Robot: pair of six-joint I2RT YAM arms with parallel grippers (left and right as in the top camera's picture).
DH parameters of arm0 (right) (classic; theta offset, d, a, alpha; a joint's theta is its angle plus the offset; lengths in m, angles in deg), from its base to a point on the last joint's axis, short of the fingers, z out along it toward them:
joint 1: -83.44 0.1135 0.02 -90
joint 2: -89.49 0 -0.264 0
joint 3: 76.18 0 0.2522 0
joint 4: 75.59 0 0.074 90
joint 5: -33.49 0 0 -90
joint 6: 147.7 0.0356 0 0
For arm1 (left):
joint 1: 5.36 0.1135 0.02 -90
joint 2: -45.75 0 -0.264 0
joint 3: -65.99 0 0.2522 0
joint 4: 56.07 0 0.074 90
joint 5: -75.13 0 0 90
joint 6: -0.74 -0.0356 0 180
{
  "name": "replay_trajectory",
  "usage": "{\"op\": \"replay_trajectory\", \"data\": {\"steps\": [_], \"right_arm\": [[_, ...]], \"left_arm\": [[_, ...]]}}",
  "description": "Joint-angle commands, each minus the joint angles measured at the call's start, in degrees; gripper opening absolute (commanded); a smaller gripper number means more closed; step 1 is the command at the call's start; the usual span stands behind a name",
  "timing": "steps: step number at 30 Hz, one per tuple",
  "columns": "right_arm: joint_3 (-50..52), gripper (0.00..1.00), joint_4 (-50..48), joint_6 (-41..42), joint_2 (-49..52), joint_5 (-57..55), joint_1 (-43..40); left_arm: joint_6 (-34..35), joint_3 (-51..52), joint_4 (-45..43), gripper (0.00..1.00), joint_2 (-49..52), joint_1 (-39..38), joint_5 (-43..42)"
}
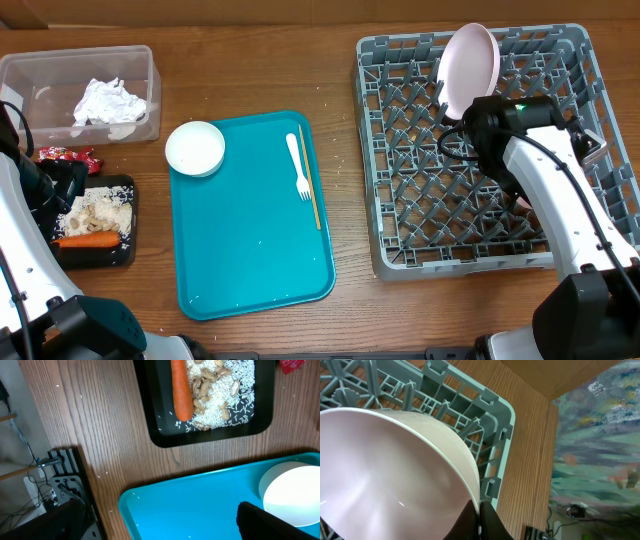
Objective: Sort waste into correct bins and load items into the dishwasher rack
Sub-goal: 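Lower the pink bowl into the rack and open the right gripper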
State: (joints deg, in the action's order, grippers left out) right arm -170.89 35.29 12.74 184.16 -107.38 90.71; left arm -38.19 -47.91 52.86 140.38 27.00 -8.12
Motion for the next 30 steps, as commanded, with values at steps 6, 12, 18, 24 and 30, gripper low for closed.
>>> {"op": "replay_trajectory", "data": {"steps": [6,12,18,24,30], "right_arm": [[0.85,0.04,-0.24,0.04,0.79,-6.27,-1.25],[0.85,0.04,-0.72,0.04,6.67,-7.87,-2.21],[0.85,0.04,-1.22,0.04,10.93,-8.24,-2.01],[0.59,0.04,-1.2,-0.15,11.19,-8.04,-1.88],[-1.97,0.04,0.02,-1.64,11.17,-7.96,-0.42]], "left_arm": [[0.15,-0.37,0.07,1.0,0.22,0.24,1.18],[0.15,-0.37,-0.13,1.0,0.22,0.24,1.16],[0.15,-0.37,-0.17,1.0,0.22,0.24,1.16],[0.15,-0.37,-0.15,1.0,0.22,0.24,1.18],[0.15,-0.37,-0.17,1.0,0.22,0.24,1.16]]}}
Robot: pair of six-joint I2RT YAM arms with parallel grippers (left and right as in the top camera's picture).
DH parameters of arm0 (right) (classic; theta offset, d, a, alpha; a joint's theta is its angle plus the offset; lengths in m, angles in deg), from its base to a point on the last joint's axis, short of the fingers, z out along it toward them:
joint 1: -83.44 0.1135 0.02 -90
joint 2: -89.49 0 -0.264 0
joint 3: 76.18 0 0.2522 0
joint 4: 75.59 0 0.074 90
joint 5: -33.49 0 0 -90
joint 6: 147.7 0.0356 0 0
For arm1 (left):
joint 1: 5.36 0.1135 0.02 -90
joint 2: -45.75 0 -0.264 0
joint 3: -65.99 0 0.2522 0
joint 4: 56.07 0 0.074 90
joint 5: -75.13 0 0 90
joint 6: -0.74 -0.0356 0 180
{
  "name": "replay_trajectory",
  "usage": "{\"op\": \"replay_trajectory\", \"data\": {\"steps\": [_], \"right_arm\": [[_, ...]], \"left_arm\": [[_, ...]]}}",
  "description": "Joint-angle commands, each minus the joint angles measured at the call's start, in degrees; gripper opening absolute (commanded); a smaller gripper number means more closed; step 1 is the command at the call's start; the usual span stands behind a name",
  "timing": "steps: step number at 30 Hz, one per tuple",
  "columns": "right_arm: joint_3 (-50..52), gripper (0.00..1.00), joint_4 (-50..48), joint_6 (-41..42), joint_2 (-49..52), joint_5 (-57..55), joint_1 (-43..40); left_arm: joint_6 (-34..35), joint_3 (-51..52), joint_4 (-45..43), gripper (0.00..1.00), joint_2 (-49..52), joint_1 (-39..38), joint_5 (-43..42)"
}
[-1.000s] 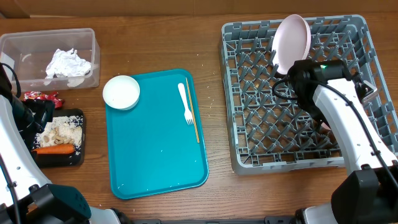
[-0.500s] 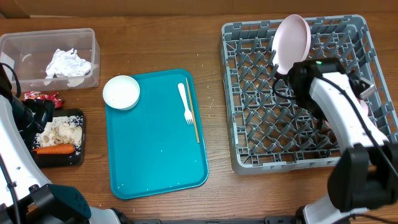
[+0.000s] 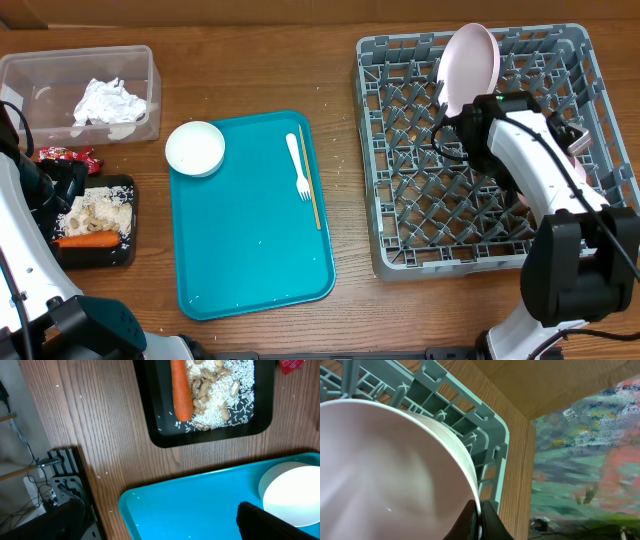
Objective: Sort waste into correct bins and load items into the dishwasher rack
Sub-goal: 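Lower the pink bowl into the rack and open the right gripper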
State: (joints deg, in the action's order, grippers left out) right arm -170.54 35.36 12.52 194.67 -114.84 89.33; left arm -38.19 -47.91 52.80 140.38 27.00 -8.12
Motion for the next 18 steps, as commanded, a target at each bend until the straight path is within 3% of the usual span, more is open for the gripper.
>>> {"op": "replay_trajectory", "data": {"steps": [1,18], "right_arm": [[-2.93,0.04,-0.04,-2.49,0.66,-0.37,1.53],[-3.08,0.04,-0.04,-2.93,0.66,0.5,5.27]], "left_arm": [[0.15,-0.37,-0.11,1.0,0.22,0.24,1.16],[0.15,-0.37,-0.11,1.0,0.22,0.24,1.16]]}}
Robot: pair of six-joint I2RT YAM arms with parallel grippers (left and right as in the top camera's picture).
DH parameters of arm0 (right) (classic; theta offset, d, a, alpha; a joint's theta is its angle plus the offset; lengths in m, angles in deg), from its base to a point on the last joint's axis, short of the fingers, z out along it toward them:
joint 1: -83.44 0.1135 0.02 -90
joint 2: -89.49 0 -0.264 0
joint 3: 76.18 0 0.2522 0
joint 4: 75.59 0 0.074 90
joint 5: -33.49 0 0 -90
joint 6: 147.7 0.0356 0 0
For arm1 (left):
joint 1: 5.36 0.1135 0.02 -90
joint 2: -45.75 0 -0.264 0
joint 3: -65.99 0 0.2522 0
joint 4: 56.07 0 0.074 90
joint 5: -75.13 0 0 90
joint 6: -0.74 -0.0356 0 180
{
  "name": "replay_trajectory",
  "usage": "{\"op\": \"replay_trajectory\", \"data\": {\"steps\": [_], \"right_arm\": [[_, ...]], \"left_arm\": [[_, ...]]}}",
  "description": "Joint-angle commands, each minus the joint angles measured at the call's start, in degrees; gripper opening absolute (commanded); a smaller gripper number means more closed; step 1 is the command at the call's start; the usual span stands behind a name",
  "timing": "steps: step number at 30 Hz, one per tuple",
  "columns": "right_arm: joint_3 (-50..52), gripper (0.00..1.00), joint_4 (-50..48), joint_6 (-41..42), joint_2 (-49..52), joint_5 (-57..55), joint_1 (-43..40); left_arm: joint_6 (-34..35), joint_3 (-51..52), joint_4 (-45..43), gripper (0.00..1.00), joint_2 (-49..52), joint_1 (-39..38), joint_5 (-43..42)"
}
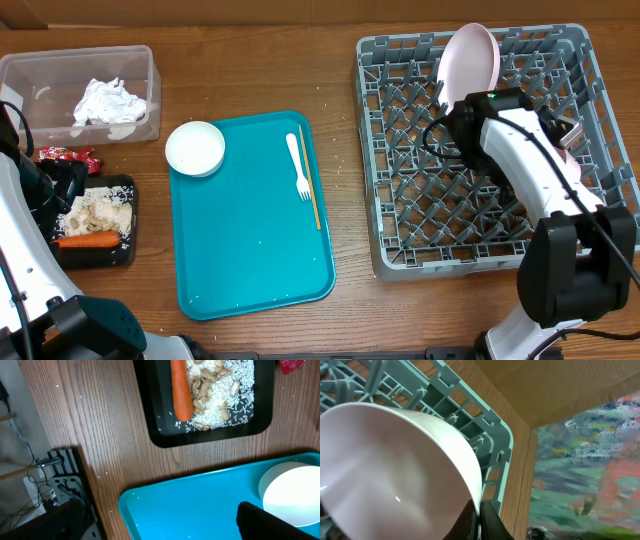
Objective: Sort waste into correct bins and load items into the dishwasher rack
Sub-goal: 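Lower the pink bowl into the rack and open the right gripper, then reach the right gripper left over the teal tray to the fork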
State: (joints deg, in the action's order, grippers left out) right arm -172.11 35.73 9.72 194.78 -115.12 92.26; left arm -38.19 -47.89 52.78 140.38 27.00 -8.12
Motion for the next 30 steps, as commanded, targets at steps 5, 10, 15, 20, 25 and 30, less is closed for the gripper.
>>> {"op": "replay_trajectory", "data": {"steps": [5,10,15,20,25,30], "right_arm": [[-2.78,0.05,-0.42,-1.25,0.55,1.73,6.86],[-3.45,0.14,-0.42,-2.34,0.52,5.07,9.14],[-3.54,0.14,-0.72,-2.32,0.52,10.97,9.11],[-6.8,0.14,-1.14,-4.44,0.35,18.16,9.14],[-11.41,0.14,-5.35,-14.14,-1.36,26.36,9.62],[-16.35,0.14,-3.78,-14.86,-5.84,31.89,9.6]], "left_arm": [[0.15,-0.39,-0.09,1.0,0.22,0.24,1.16],[0.15,-0.39,-0.09,1.0,0.22,0.24,1.16],[0.15,-0.39,-0.09,1.0,0.22,0.24,1.16],[0.15,-0.39,-0.09,1.0,0.22,0.24,1.16],[0.15,-0.39,-0.09,1.0,0.22,0.24,1.16],[0.15,-0.39,-0.09,1.0,0.22,0.24,1.16]]}}
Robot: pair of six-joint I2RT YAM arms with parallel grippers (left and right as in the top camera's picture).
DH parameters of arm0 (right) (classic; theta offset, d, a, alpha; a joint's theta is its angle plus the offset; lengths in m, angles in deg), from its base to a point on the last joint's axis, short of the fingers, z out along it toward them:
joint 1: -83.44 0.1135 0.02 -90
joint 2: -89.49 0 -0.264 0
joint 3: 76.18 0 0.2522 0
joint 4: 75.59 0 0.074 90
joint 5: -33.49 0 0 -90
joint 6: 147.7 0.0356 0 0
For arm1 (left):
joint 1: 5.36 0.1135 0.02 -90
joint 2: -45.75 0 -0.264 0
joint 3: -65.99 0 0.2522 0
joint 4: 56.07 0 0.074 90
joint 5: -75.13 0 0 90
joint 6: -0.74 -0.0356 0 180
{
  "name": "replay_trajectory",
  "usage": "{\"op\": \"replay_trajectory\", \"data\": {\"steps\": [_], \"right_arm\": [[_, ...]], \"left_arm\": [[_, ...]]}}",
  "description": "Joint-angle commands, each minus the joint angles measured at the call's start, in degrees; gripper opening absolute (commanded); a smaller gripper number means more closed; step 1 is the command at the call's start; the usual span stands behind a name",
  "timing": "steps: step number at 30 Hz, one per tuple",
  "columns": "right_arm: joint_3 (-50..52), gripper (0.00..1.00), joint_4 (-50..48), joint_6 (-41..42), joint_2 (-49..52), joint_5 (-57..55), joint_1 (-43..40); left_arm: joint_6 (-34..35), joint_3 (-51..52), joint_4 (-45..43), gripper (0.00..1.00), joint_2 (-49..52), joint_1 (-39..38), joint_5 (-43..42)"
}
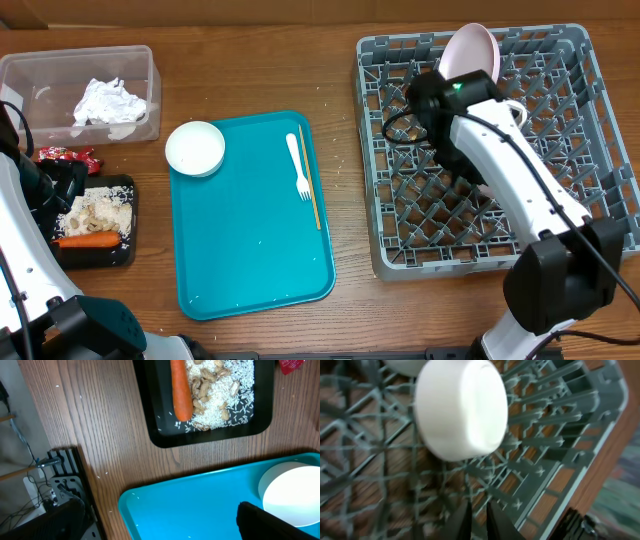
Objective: Sort waste into correct bins and load items into the dishwasher rack
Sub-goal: 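Reach the right gripper left over the teal tray to the fork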
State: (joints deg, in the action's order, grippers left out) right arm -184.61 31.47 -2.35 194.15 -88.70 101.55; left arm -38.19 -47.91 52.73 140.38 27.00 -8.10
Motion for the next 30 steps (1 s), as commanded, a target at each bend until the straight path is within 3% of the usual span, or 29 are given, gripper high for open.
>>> {"op": "replay_trajectory", "data": {"steps": [1,2,3,6,7,10,11,12,15,18,20,23,25,27,30], "right_arm": [[-4.85,0.14,0.57,-3.15,-6.58,6.32,0.31],[-5.97,0.15,0.79,-3.26,-8.17,7.04,0.31],[-6.91,0.25,0.96,-3.41,-9.6,7.48,0.28],[-8.92,0.87,0.72,-5.42,-14.05,7.93,0.13],[-9.03,0.97,-0.13,-7.06,-15.43,7.85,0.13],[-9.01,0.95,-1.33,-10.88,-17.51,7.82,0.11],[-9.01,0.86,-1.27,-11.1,-17.62,7.8,-0.02],[-8.9,0.72,-1.36,-11.06,-17.59,8.24,-0.33],[-8.02,0.5,-2.89,-11.06,-17.09,11.61,-0.55],[-8.0,0.5,-6.51,-12.31,-16.06,23.47,-0.35],[-8.0,0.51,-10.54,-16.44,-15.52,33.92,0.35],[-8.0,0.62,-18.8,-24.2,-14.47,48.72,3.52],[-8.0,0.72,-21.57,-24.61,-13.97,49.64,6.25],[-7.98,0.88,-23.61,-24.96,-13.38,49.64,8.96],[-7.98,0.99,-27.89,-25.18,-11.52,48.61,14.45]], "left_arm": [[0.15,-0.37,-0.04,1.0,0.22,0.24,1.14],[0.15,-0.37,-0.04,1.0,0.22,0.24,1.14],[0.15,-0.37,-0.04,1.0,0.22,0.24,1.14],[0.15,-0.37,-0.04,1.0,0.22,0.24,1.14],[0.15,-0.37,-0.04,1.0,0.22,0.24,1.14],[0.15,-0.37,-0.04,1.0,0.22,0.24,1.16],[0.15,-0.37,-0.04,1.0,0.22,0.24,1.14],[0.15,-0.37,-0.04,1.0,0.22,0.24,1.14],[0.15,-0.37,-0.04,1.0,0.22,0.24,1.14],[0.15,-0.37,-0.04,1.0,0.22,0.24,1.14],[0.15,-0.37,-0.04,1.0,0.22,0.24,1.14],[0.15,-0.37,-0.04,1.0,0.22,0.24,1.14],[0.15,-0.37,-0.04,0.99,0.22,0.24,1.14],[0.17,-0.37,-0.04,1.0,0.22,0.24,1.16],[0.15,-0.37,-0.04,1.0,0.22,0.24,1.14]]}}
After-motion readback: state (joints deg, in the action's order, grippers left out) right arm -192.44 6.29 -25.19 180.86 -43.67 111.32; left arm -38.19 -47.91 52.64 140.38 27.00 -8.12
